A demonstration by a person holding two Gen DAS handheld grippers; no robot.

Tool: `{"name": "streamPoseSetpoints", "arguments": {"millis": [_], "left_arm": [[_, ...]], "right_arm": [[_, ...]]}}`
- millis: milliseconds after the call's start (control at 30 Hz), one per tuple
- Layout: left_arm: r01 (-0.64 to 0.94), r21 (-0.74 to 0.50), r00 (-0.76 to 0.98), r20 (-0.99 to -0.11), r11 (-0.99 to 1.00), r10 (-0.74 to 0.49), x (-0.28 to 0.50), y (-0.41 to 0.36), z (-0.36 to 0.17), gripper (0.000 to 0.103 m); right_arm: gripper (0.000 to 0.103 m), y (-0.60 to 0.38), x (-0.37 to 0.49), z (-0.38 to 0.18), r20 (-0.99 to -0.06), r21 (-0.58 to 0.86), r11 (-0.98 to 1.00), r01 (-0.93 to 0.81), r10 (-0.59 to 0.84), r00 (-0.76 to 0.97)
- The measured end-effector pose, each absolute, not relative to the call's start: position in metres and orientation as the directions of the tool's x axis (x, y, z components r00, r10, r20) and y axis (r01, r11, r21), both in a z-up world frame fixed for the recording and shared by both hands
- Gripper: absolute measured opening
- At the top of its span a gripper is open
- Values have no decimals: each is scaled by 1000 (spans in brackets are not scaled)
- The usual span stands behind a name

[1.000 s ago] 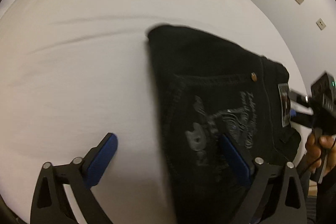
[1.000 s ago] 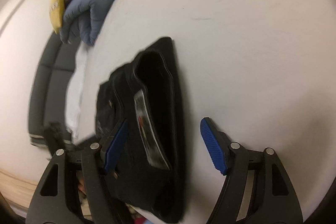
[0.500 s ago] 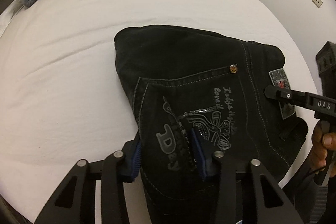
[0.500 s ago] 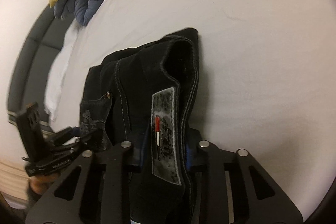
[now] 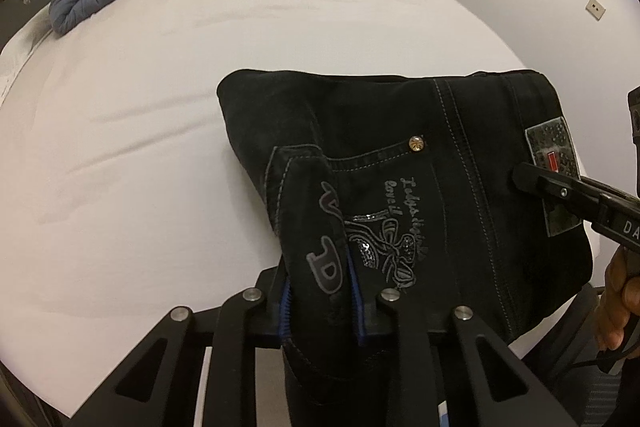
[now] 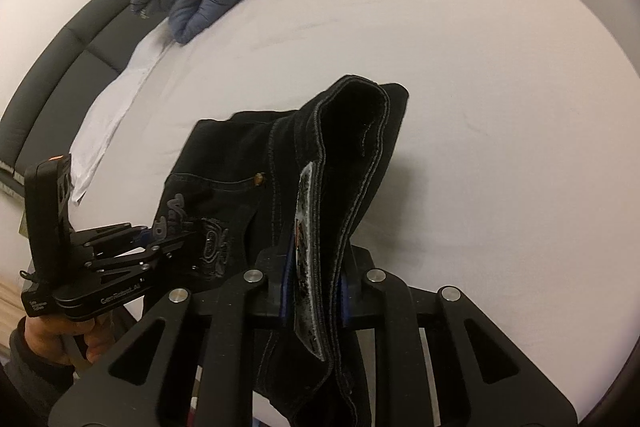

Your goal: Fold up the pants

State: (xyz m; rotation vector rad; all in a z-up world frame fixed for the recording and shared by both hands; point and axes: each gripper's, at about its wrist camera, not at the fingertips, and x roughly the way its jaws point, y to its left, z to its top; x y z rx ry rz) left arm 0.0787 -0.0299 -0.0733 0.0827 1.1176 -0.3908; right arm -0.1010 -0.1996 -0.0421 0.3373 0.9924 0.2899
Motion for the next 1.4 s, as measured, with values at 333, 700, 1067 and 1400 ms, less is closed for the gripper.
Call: {"name": "streamPoseSetpoints", "arguments": {"millis": [333,700,1067,1400], "left_arm": [[384,-83,476,-836,920,-274,131,-56,-16,24],[368,-103,379,-891,924,-250,191,-94,-91,27],[288,-117,522,-813,951,-258,172,-76,-75,65],[142,174,923,-379,974,-67,69,-39,66,103]], "right_arm": [[16,-256,-51,17,-704,428,898,-100,401,586],[17,-329,19,-70,-771,520,850,84,424,475],[48,-360,-26,-59,-760,454,884,111,320,566],[100,-327,-148,143,-331,216,975,51,24,943]]}}
